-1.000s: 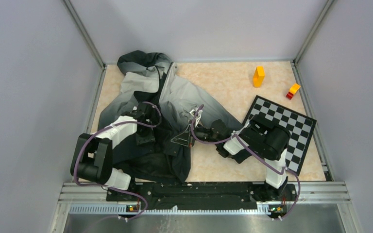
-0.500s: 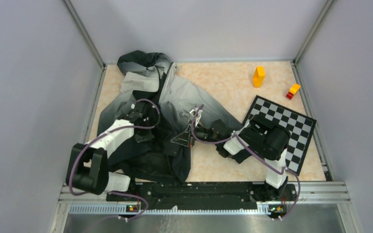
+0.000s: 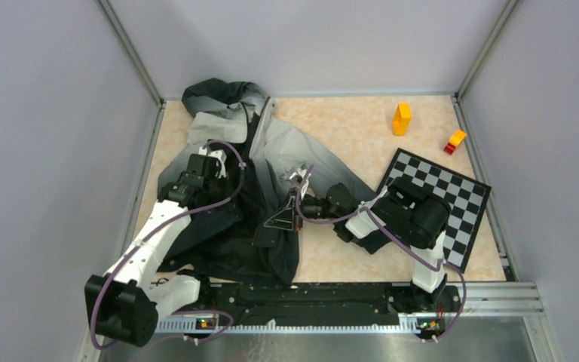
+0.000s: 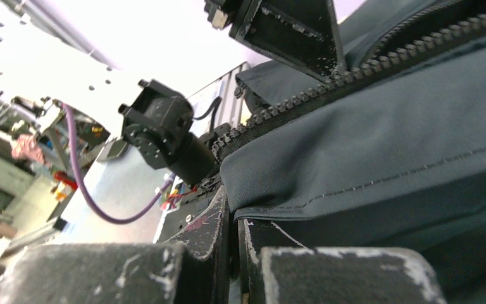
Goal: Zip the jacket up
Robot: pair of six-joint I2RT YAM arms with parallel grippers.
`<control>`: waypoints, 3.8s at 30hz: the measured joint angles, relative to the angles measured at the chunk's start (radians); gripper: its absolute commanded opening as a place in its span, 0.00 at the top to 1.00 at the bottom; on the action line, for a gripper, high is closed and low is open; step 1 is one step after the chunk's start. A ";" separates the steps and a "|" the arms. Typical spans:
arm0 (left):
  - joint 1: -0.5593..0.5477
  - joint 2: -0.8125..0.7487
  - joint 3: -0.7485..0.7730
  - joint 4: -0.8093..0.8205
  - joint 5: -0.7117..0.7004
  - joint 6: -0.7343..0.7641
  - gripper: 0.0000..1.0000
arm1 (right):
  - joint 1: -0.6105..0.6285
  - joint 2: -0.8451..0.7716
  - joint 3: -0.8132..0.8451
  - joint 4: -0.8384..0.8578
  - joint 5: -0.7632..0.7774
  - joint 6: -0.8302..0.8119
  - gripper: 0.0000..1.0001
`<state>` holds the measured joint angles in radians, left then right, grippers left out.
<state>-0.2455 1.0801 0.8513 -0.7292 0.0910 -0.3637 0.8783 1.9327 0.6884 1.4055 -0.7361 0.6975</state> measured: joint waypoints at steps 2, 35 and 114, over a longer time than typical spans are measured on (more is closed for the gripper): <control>0.001 -0.055 0.000 0.009 0.069 0.031 1.00 | 0.000 0.000 0.000 0.021 -0.039 -0.010 1.00; 0.001 -0.225 -0.063 0.088 0.527 0.169 1.00 | -0.087 -0.157 -0.082 0.090 -0.153 -0.026 1.00; -0.130 -0.183 -0.146 -0.029 0.269 -0.133 0.54 | -0.114 -0.163 -0.172 0.079 0.062 -0.245 1.00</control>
<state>-0.3752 0.8974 0.7048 -0.7582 0.3603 -0.4965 0.7643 1.7702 0.5163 1.4849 -0.6739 0.4522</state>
